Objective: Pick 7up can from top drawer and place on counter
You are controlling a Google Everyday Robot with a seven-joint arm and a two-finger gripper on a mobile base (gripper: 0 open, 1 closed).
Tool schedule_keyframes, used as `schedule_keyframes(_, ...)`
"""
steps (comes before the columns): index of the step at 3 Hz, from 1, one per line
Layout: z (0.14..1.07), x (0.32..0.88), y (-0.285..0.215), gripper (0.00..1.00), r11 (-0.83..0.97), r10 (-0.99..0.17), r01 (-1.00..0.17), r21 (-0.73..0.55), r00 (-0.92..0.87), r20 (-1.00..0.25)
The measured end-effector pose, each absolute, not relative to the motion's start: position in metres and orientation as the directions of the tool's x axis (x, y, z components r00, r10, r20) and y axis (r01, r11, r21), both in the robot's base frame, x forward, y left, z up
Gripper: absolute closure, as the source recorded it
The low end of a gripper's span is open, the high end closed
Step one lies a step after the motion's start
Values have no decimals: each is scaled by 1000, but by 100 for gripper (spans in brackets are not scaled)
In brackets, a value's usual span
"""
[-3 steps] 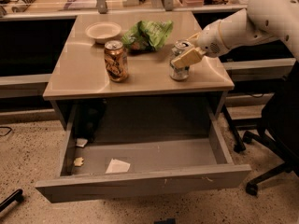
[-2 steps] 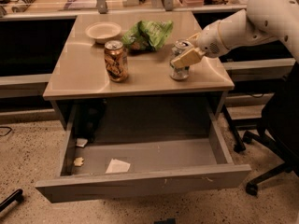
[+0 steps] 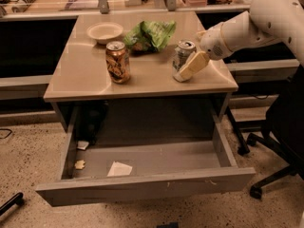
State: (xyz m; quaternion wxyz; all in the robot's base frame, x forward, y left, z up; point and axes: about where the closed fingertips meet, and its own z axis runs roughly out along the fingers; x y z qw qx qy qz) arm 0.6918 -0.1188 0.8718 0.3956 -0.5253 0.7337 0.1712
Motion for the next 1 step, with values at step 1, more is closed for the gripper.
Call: schedule_keyframes(1,872,692,-119,0,390,-635,-906,-164,-135,-760)
